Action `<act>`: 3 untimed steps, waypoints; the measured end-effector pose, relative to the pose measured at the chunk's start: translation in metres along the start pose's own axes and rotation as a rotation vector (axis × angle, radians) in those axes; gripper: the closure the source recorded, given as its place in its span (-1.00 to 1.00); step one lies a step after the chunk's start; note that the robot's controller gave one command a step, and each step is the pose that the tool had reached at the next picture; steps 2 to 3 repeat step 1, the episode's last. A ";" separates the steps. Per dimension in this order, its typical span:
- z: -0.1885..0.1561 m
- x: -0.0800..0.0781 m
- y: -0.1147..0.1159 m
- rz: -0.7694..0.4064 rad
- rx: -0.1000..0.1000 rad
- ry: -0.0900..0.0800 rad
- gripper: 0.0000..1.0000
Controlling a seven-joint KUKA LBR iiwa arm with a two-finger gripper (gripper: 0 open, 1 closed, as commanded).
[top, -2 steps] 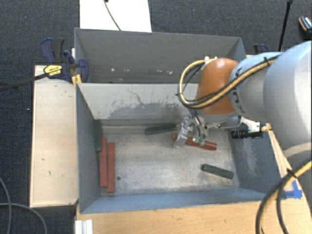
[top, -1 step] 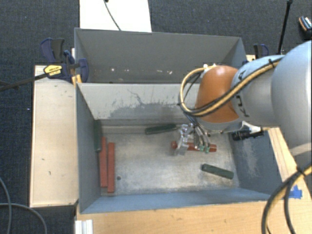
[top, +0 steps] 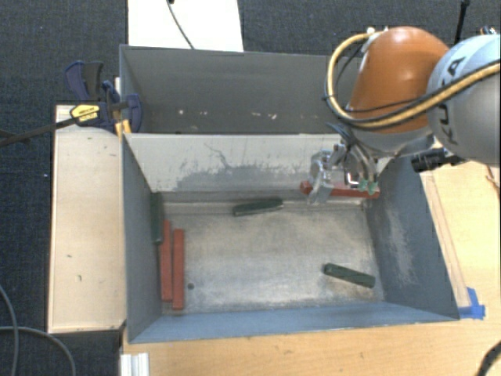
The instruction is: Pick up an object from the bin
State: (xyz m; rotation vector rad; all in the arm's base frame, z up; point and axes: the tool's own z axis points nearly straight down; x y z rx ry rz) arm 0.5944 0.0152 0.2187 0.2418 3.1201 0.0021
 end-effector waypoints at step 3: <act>0.010 0.009 0.019 -0.161 0.000 0.012 1.00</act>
Offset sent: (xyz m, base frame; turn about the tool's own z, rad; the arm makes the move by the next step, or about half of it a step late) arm -0.0066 0.0202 -0.0109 -0.1623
